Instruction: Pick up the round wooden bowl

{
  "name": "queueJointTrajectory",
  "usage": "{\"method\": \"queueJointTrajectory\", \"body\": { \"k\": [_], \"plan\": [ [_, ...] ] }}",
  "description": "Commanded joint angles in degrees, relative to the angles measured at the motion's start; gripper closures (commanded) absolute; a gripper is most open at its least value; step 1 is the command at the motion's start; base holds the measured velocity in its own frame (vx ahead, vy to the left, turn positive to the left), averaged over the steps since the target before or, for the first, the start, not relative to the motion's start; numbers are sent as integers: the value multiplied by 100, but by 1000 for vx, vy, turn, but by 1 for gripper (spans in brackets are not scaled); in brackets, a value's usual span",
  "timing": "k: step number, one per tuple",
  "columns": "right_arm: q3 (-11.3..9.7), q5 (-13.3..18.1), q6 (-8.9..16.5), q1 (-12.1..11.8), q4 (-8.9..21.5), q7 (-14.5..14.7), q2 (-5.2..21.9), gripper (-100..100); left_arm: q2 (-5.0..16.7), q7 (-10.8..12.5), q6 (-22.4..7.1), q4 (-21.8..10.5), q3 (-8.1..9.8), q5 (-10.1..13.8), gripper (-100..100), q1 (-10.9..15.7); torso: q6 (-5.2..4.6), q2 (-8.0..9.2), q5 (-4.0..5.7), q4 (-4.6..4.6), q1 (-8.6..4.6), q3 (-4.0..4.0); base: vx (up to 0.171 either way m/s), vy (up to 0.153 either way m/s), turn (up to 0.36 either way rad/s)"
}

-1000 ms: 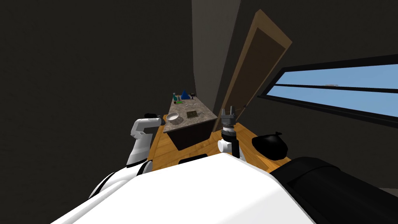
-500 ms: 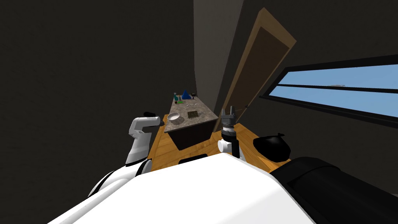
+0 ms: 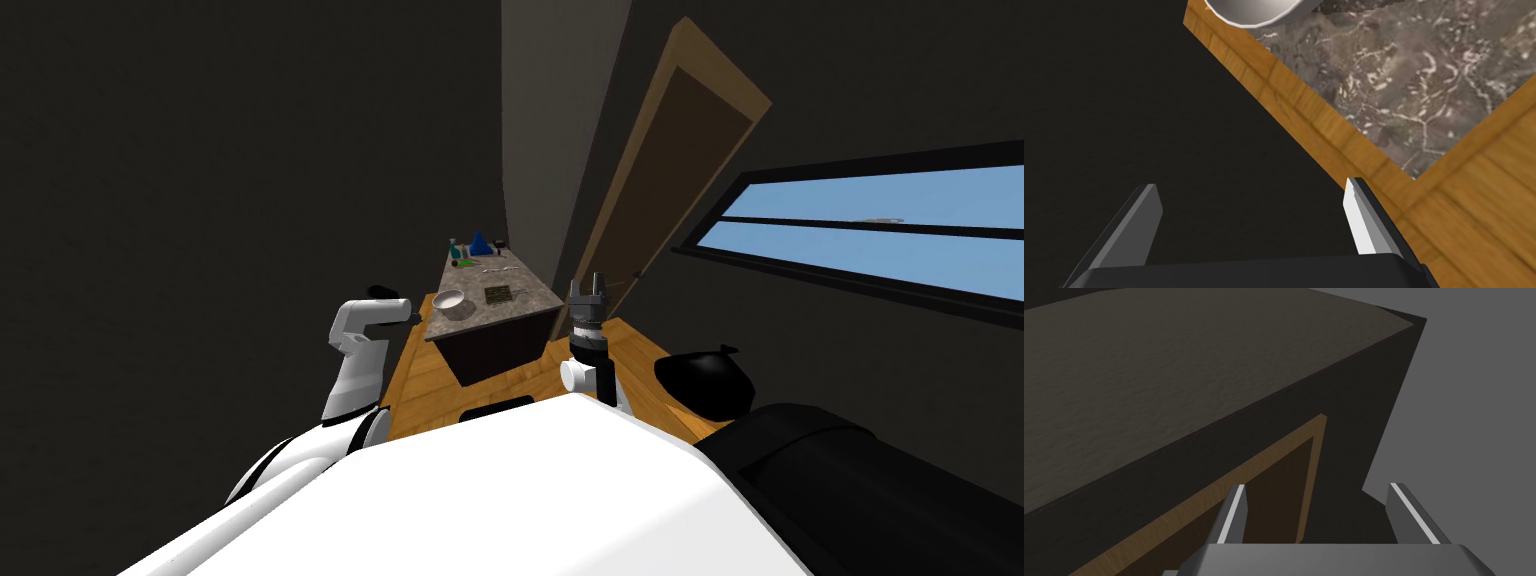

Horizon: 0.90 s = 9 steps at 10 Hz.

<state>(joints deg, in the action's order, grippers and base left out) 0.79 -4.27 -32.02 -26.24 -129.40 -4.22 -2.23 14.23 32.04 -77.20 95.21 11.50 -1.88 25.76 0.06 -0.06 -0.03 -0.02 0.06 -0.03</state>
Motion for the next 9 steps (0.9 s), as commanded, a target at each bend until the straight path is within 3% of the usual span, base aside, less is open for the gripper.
{"method": "queueJointTrajectory", "body": {
  "k": [1, 7, 9],
  "plan": [
    [0, 0, 0, 0, 0, 0, 0, 0, 0, 1, -5, -2, -1, -2, -100, 5, 0, 0, 0, 0, 0, 0, -15, -15, -49],
    [0, 0, 0, 0, 0, 0, 0, 0, 0, 1, -5, -2, -1, -2, -100, 5, 0, 4, 2, 1, -4, 3, 1, 1, 2],
    [0, 0, 0, -1, 0, 0, 0, 0, 39, 202, -273, 5, -34, 103, -100, 89, 2, -4, 0, 0, 5, -2, 14, 14, 47]
  ]
}}
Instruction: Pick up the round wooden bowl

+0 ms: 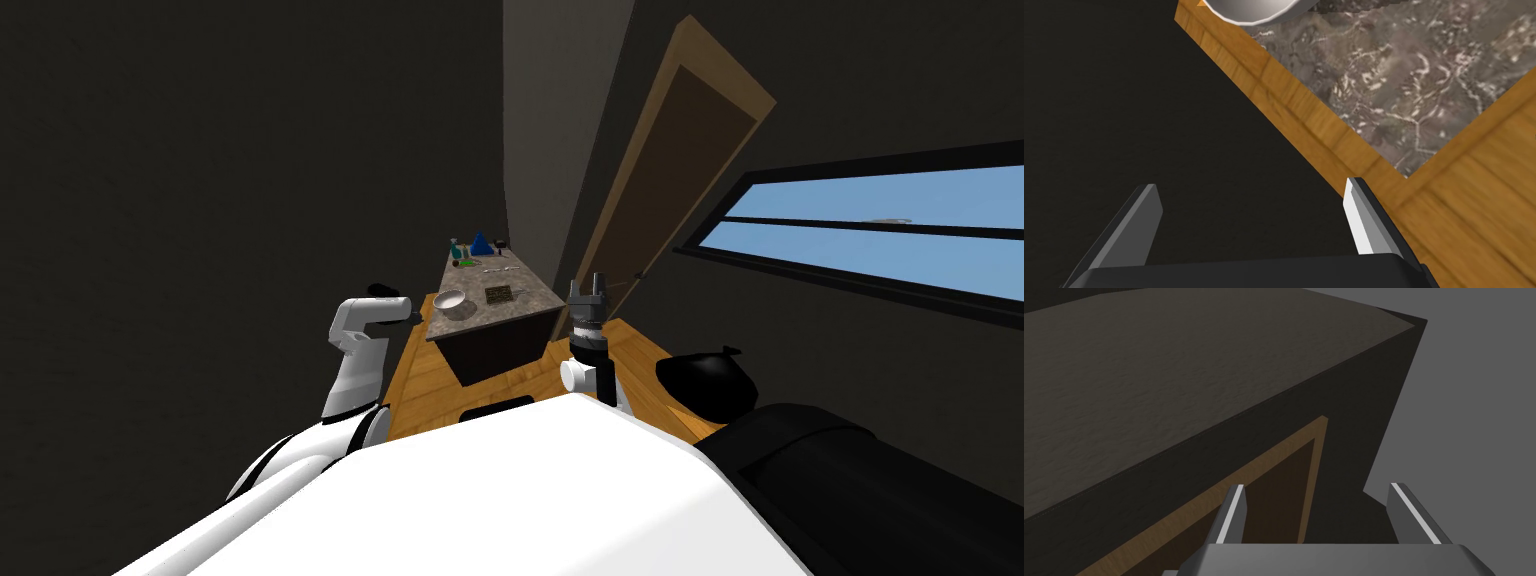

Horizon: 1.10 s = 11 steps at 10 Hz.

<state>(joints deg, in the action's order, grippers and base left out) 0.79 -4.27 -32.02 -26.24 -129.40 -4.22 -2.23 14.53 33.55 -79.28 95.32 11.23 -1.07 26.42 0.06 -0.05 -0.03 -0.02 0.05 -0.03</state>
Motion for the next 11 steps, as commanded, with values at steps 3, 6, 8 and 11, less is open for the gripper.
{"method": "queueJointTrajectory", "body": {
  "k": [3, 6, 8, 11],
  "plan": [
    [0, 0, 0, 0, 0, 0, 0, 0, 9, 50, -65, -6, -6, 22, -100, 23, 1, 2, 1, 1, -1, 1, -1, -1, -4],
    [0, 0, 0, 0, 0, 0, 0, 0, 9, 50, -65, -6, -6, 22, -100, 23, 0, 4, 1, 1, -4, 3, 0, 0, 1],
    [0, 0, 0, 0, 0, 0, 0, 0, 9, 50, -65, -6, -6, 22, -100, 23, 0, 4, 1, 1, -4, 2, -4, -4, -12],
    [0, 0, 0, 0, 0, 0, 0, 0, 42, 216, -270, 7, -43, 107, -100, 90, 2, -1, 0, 1, 2, 0, 10, 10, 32]
  ]
}}
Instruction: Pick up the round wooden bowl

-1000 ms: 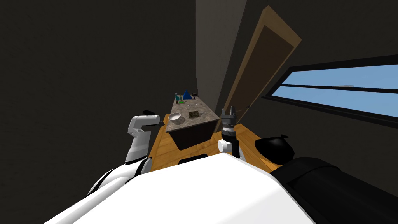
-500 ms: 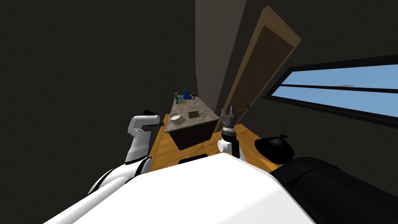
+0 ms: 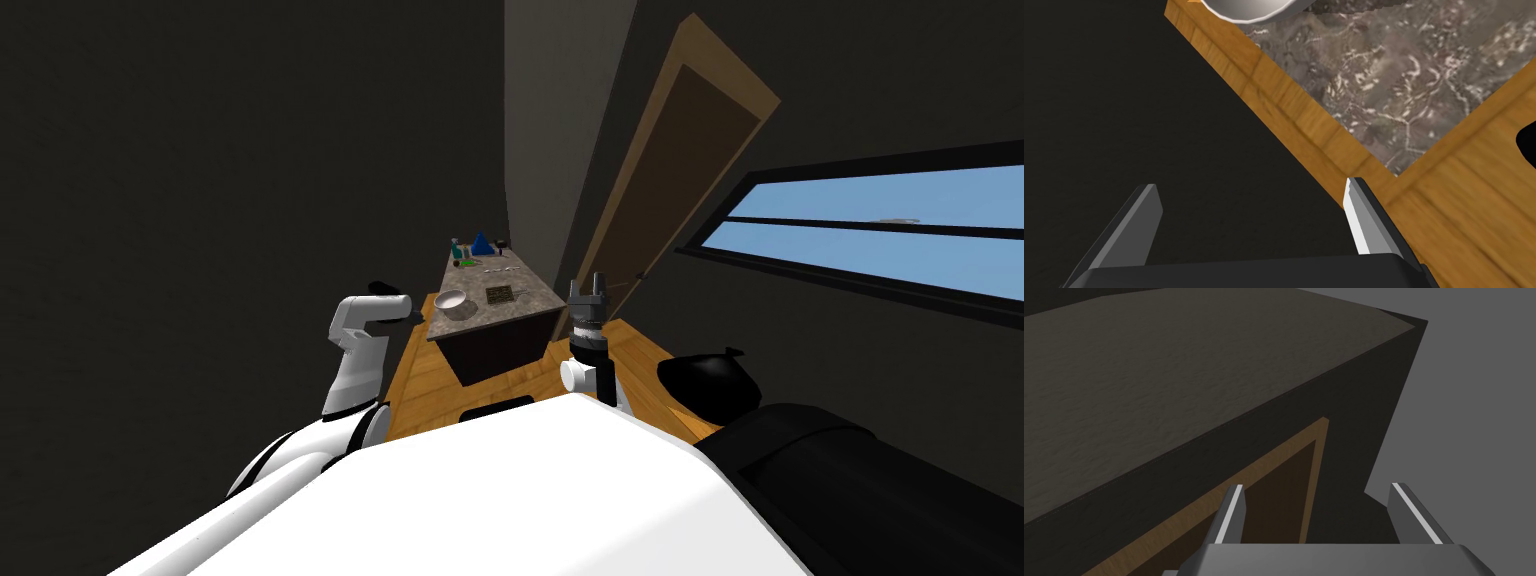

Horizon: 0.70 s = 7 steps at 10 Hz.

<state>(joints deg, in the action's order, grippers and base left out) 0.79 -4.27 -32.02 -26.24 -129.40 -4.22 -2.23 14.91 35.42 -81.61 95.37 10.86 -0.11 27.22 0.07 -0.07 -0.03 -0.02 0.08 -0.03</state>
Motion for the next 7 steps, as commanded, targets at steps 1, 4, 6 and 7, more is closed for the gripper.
{"method": "queueJointTrajectory", "body": {
  "k": [1, 4, 6, 7],
  "plan": [
    [0, 0, 0, 0, 0, 0, 0, 0, 11, 70, -89, 2, -15, 32, -100, 28, 0, 0, 0, 0, 0, 0, 0, 0, 0],
    [0, 0, 0, 0, 0, 0, 0, 0, 11, 70, -89, 2, -15, 32, -100, 28, 0, 4, 1, 1, -4, 2, 0, 0, 1],
    [0, 0, 0, 0, 0, 0, 0, 0, 11, 70, -89, 2, -15, 32, -100, 28, -1, 7, 2, 1, -8, 4, 0, 0, 0],
    [0, 0, 0, 0, 0, 0, 0, 0, 11, 70, -89, 2, -15, 32, -100, 28, 0, 3, 1, 1, -3, 2, -4, -4, -12]
  ]
}}
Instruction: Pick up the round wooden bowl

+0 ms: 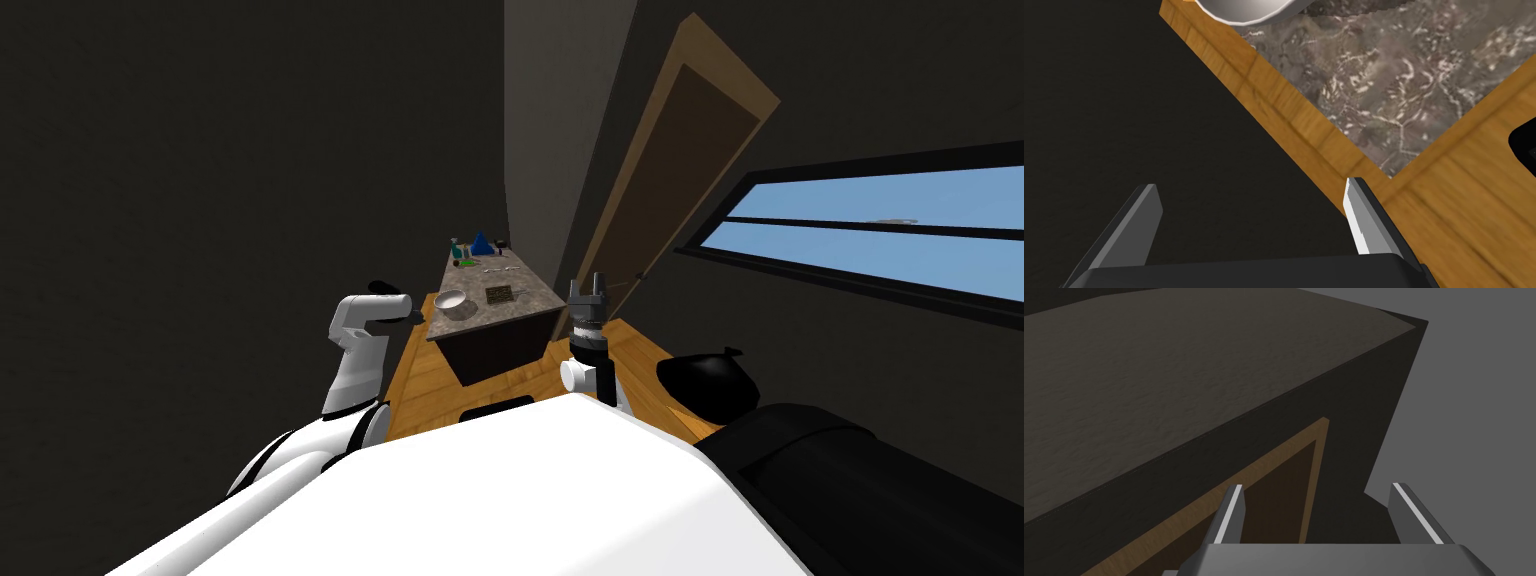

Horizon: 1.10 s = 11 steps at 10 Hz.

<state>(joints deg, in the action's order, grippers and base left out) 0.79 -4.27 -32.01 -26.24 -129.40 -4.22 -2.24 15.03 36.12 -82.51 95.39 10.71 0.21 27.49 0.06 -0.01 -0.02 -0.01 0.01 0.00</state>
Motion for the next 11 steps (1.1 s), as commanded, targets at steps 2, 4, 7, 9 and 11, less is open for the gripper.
{"method": "queueJointTrajectory", "body": {
  "k": [2, 4, 7, 9, 11],
  "plan": [
    [0, 0, 0, 0, 0, 0, 0, 0, 0, 0, 0, 0, 0, 0, -100, 0, 1, -2, 0, 0, 2, 0, 3, 3, 10],
    [0, 0, 0, 0, 0, 0, 0, 0, 13, 0, -180, -1, 8, -60, -100, 67, 1, -4, -1, 0, 5, -2, 13, 13, 41],
    [0, 0, 0, -1, 0, 0, 0, 0, 28, -8, -553, -46, 10, -156, -100, 180, 2, -8, -2, -2, 10, -5, 18, 18, 58],
    [0, 0, 0, 0, 0, 0, 0, 0, 32, -14, -777, -90, 4, -194, -100, 233, 2, -6, -1, -1, 7, -3, 13, 14, 44],
    [0, 0, 0, 0, 0, 0, 0, 0, 32, -16, -854, -106, 1, -203, -100, 248, 1, -5, -1, -1, 6, -3, 20, 8, 23]
  ]
}}
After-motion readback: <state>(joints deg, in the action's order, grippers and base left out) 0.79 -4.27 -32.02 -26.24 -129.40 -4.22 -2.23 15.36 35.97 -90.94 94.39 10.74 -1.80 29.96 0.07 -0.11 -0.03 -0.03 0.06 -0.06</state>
